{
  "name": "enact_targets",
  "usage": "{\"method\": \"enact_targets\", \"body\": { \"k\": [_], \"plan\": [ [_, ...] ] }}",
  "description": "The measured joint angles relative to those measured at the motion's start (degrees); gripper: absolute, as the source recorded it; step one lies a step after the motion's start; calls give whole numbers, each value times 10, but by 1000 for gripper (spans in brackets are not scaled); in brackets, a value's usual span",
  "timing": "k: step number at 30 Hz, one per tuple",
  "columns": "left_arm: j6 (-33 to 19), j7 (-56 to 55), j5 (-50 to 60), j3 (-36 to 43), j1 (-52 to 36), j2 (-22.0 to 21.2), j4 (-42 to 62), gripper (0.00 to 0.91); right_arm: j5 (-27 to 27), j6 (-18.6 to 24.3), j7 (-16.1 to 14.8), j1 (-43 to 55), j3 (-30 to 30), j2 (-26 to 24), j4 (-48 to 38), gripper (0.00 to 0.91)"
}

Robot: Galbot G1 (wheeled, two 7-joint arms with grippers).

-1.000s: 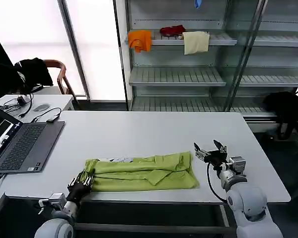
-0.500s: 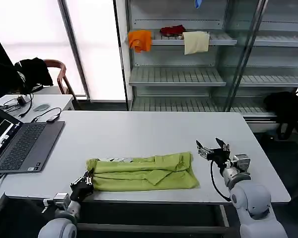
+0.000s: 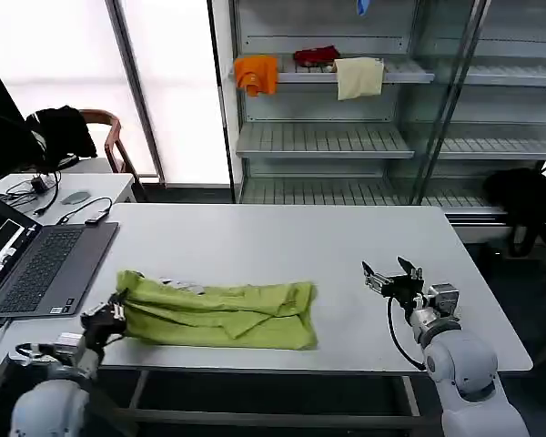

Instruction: Fold and organize the clothes.

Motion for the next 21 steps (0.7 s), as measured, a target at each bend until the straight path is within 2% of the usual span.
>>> {"method": "enact_targets", "body": {
  "k": [5, 10, 15, 21],
  "plan": [
    [-1, 23, 29, -33, -21, 56, 9, 0, -1, 0, -1, -5, 4, -1, -4, 907],
    [7, 41, 46, -43, -28, 79, -1, 0, -4, 2, -2, -11, 7, -1, -7, 907],
    [17, 47, 51, -32, -24, 73, -37, 0, -8, 4, -2, -14, 6, 3, -10, 907],
    [20, 43, 83, 26, -11, 31, -90, 0, -15, 5, -4, -14, 0, 10, -13, 907]
  ]
}}
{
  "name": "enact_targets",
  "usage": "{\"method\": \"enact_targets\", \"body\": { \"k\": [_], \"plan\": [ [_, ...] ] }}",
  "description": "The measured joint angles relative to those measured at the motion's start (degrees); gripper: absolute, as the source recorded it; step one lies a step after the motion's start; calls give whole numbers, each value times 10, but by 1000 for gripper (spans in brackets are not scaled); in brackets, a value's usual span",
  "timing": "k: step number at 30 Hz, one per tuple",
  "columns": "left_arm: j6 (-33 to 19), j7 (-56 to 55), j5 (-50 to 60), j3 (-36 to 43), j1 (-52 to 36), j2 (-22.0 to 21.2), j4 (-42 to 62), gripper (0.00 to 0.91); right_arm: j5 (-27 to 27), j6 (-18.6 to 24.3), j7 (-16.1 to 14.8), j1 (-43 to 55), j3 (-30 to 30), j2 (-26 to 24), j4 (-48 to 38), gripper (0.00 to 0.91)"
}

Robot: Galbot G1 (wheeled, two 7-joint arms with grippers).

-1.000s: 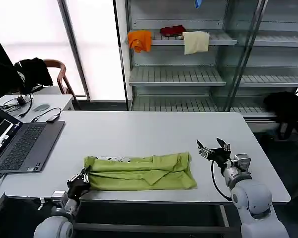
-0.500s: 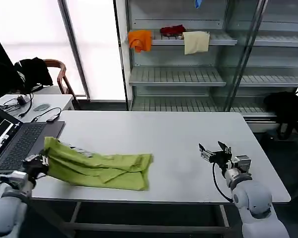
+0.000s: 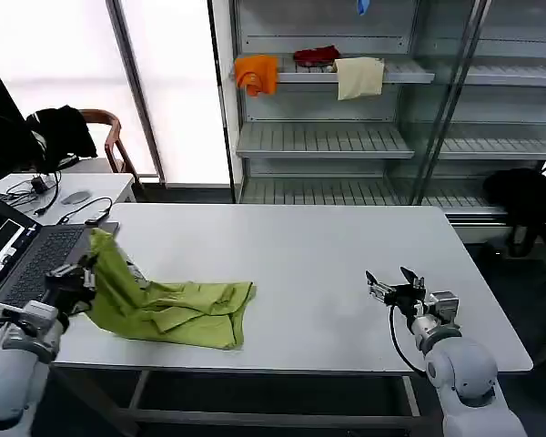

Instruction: Fold and organize the clothes.

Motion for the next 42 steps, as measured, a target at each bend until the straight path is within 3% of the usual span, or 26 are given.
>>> {"method": "enact_targets", "body": {
  "k": [15, 30, 31, 32, 33, 42],
  "plan": [
    [28, -31, 66, 173, -3, -99, -33, 0, -23, 3, -6, 3, -15, 14, -5, 907],
    [40, -58, 100, 236, -9, -159, 30, 20, -35, 6, -7, 0, -19, 19, -5, 907],
    [40, -59, 103, 238, -8, -161, 35, 302, -36, 6, -6, -1, -19, 19, -5, 907],
    [40, -60, 106, 240, -7, -164, 38, 302, -36, 6, -6, -1, -18, 19, -5, 907],
    [40, -61, 109, 242, -6, -166, 41, 907, -36, 6, -6, -1, -18, 19, -5, 907],
    [45, -73, 111, 266, 5, -183, 47, 907, -40, 6, -6, 0, -20, 23, -1, 907]
  ]
}}
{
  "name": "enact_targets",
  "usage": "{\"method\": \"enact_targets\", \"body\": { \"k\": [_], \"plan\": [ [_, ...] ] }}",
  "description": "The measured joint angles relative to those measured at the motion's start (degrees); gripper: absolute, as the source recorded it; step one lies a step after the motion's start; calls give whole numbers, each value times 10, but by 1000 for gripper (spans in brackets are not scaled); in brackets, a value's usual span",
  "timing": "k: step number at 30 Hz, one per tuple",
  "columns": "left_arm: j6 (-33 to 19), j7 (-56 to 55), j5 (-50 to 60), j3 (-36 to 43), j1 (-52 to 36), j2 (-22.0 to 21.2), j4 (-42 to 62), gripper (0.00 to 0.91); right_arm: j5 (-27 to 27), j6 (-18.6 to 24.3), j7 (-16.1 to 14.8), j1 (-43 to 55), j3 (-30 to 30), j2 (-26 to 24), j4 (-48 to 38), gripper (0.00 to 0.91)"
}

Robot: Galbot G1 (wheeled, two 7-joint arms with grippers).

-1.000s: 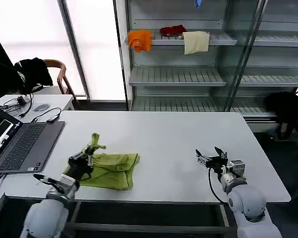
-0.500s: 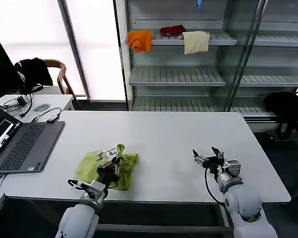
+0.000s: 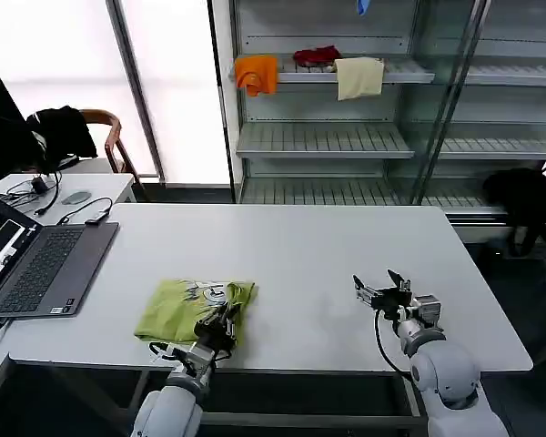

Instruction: Fold and organize the clothes.

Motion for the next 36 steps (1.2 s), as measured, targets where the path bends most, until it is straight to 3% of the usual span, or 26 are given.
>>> {"method": "enact_targets", "body": {
  "k": [17, 29, 36],
  "plan": [
    [3, -19, -154, -3, -10, -2, -49, 907, -2, 0, 1, -1, -2, -4, 1, 907],
    [11, 1, -284, -164, -2, 88, -26, 907, -7, -5, 0, 11, -17, -2, -2, 907],
    [27, 4, -321, -206, -6, 110, 11, 907, -13, -6, -2, 8, -18, -7, 1, 907]
  ]
}}
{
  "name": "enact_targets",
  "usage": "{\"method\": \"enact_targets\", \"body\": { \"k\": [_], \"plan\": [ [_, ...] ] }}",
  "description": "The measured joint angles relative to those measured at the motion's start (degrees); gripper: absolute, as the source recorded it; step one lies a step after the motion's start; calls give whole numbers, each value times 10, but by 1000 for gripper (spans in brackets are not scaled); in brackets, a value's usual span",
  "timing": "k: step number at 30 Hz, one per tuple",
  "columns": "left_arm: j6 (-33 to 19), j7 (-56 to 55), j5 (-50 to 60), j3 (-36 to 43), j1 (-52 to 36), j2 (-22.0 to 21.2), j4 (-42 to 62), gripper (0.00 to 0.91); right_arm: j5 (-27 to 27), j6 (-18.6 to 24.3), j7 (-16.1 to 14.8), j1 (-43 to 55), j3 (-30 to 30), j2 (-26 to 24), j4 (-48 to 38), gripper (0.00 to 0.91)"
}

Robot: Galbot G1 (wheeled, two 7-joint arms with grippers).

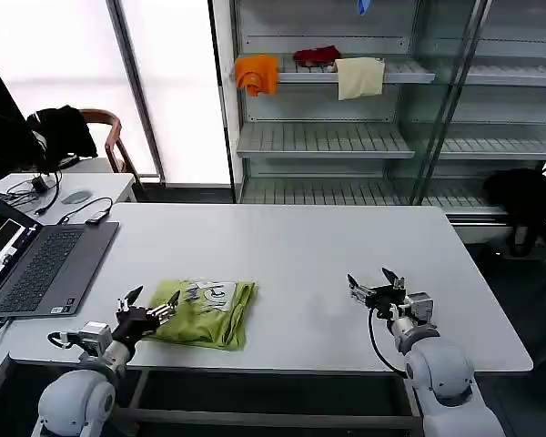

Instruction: Fold and organize the clothes.

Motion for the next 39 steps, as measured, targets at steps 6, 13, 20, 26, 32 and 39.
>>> {"method": "enact_targets", "body": {
  "k": [6, 13, 20, 26, 32, 39],
  "plan": [
    [8, 2, -22, -10, -4, 1, 24, 907, -1, 0, -1, -4, 2, -3, 4, 907],
    [12, 4, -37, -12, -2, -3, 42, 20, -7, 0, -1, -6, 1, 1, 4, 907],
    [17, 8, -55, -10, 2, -9, 46, 0, -11, 0, 1, -8, 1, 4, 5, 907],
    [19, 10, -67, -6, 2, -16, 46, 0, -13, 0, 2, -11, 3, 5, 9, 907],
    [13, 11, -68, -3, 5, -20, 43, 0, -13, -1, 4, -11, 5, 3, 13, 907],
    [1, 16, -56, -6, 9, -23, 41, 0, -13, -1, 5, -13, 6, 1, 17, 907]
  ]
}}
